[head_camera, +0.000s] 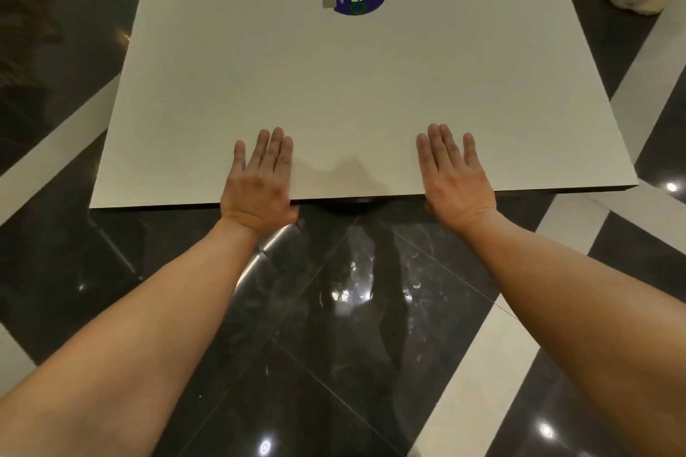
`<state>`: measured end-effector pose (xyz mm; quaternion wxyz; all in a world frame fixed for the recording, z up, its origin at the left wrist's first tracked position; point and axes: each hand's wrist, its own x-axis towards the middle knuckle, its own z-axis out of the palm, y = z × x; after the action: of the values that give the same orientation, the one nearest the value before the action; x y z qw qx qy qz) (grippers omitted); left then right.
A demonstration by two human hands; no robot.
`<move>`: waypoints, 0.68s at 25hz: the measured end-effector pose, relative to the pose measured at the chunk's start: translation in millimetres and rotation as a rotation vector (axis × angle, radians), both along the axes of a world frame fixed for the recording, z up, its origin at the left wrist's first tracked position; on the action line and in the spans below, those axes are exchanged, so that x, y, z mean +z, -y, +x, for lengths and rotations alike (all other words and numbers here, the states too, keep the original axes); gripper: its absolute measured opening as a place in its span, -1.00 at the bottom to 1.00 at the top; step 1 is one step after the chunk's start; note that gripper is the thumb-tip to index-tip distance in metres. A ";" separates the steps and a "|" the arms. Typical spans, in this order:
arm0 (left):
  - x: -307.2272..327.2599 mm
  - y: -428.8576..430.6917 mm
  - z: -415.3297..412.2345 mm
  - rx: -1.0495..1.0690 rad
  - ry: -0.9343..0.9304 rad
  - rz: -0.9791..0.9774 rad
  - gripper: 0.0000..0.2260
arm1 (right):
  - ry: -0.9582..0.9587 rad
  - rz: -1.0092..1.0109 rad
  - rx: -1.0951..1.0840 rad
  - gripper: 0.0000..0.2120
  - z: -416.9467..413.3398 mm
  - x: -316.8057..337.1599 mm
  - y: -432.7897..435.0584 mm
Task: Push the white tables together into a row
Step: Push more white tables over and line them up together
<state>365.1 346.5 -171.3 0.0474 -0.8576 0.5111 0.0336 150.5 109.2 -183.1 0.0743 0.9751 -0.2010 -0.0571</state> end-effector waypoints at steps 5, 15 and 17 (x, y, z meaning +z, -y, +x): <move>-5.7 19.9 14.9 -0.003 0.042 -0.017 -0.10 | 0.020 -0.007 0.005 -0.32 15.0 -0.6 20.3; -4.8 33.8 28.6 0.001 0.048 -0.003 -0.06 | 0.019 0.025 0.011 -0.30 27.5 -0.8 34.4; -5.2 34.2 28.8 0.003 0.051 0.005 -0.04 | 0.015 0.025 0.004 -0.29 29.3 -0.1 34.4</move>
<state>393.9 312.4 -176.5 0.0625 -0.8587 0.5084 0.0131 179.8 74.8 -183.2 0.0609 0.9768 -0.1987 -0.0523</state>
